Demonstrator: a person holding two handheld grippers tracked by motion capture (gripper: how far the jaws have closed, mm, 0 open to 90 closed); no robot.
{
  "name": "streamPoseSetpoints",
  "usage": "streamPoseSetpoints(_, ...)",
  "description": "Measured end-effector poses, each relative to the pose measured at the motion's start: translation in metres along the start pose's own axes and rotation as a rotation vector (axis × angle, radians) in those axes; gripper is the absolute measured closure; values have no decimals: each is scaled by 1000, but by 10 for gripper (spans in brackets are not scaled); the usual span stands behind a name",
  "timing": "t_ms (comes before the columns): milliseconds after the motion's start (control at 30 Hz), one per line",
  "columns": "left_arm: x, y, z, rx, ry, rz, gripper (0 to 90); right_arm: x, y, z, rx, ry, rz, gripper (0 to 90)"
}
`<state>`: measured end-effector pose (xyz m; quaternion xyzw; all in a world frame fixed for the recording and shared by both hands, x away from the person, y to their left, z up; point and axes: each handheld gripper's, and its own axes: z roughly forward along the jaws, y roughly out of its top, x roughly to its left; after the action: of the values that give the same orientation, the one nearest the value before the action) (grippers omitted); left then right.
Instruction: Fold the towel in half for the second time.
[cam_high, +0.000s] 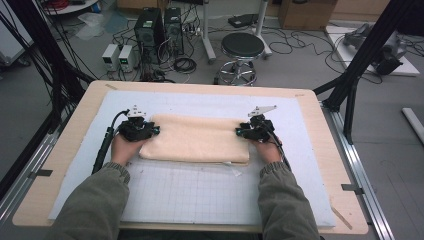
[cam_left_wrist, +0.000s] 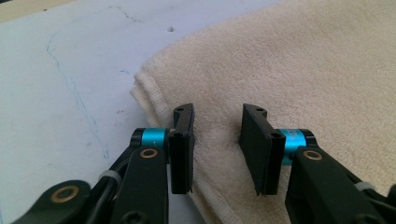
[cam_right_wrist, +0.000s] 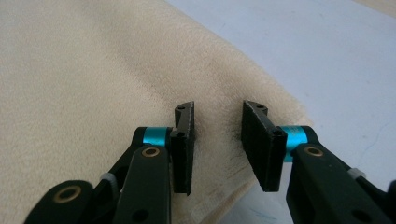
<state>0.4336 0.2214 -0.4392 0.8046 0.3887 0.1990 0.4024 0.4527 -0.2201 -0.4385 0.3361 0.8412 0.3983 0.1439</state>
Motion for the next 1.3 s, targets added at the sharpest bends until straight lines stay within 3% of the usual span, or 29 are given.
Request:
streamPoseSetpoints(133, -2, 3, -4, -11, 4, -6, 599, 2, 2, -4, -14, 20, 18, 557)
streamPoseSetpoints(333, -5, 6, -15, -30, -57, -32, 495, 6, 3, -13, -32, 26, 37, 425)
streamPoseSetpoints(533, -11, 10, -29, -59, -105, -26, 395, 14, 1, -26, -75, 29, 41, 318)
streamPoseSetpoints(900, -18, 5, -53, -92, -111, -4, 302, 30, -4, -50, -108, 42, 23, 211)
streamPoseSetpoints(1033, -18, 2, -62, -104, -102, 5, 292, 32, -5, -55, -92, 57, 31, 178)
streamPoseSetpoints(1300, -18, -8, -72, -108, -93, 0, 260, 41, -1, -60, -90, 56, -12, 163)
